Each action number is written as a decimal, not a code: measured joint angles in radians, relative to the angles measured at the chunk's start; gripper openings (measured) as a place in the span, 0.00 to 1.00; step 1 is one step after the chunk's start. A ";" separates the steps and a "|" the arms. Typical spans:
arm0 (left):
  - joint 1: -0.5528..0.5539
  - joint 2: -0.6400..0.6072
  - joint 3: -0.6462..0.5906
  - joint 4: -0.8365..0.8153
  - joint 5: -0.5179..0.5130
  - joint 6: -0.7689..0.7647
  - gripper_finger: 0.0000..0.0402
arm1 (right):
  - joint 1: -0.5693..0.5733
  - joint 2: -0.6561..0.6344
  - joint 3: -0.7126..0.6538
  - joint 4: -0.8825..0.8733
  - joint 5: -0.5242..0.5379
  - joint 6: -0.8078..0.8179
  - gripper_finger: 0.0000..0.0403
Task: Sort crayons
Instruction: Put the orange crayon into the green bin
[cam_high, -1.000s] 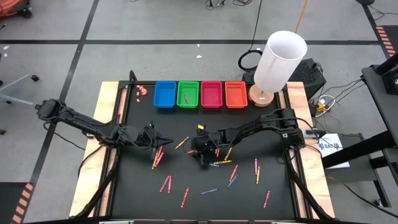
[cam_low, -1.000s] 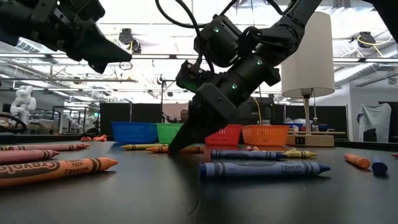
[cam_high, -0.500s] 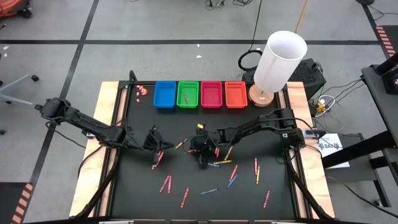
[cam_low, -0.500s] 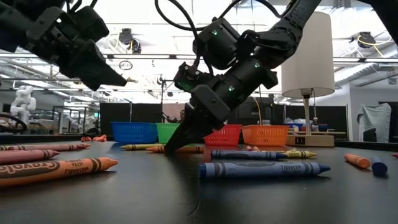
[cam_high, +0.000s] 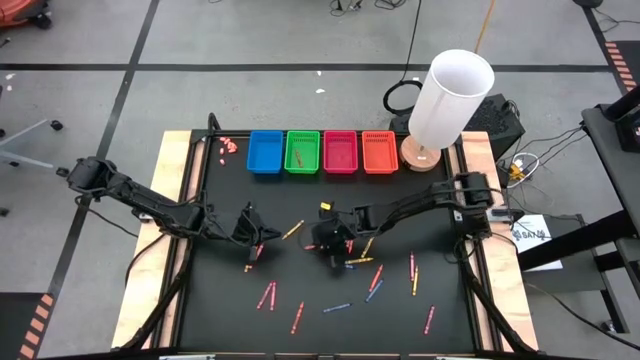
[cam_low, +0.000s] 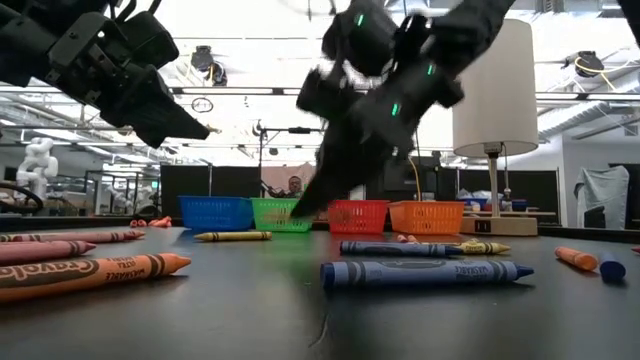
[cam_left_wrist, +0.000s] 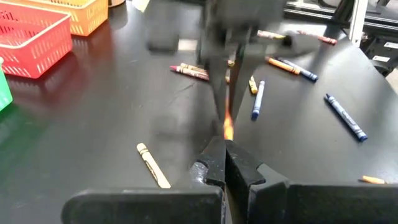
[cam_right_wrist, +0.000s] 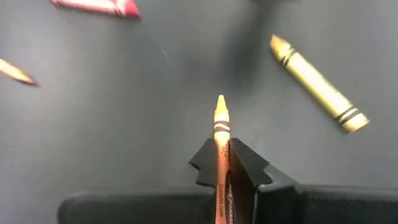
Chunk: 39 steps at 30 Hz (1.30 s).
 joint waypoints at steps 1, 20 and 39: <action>0.000 0.000 0.000 0.000 -0.001 0.000 0.00 | 0.001 -0.027 0.002 -0.017 0.001 -0.014 0.01; 0.000 0.000 0.000 0.088 -0.068 0.011 0.00 | 0.075 -0.361 -0.337 0.286 0.017 0.071 0.00; 0.001 0.000 0.000 0.164 -0.121 0.056 0.00 | 0.084 -0.055 -0.523 1.397 0.138 0.138 0.00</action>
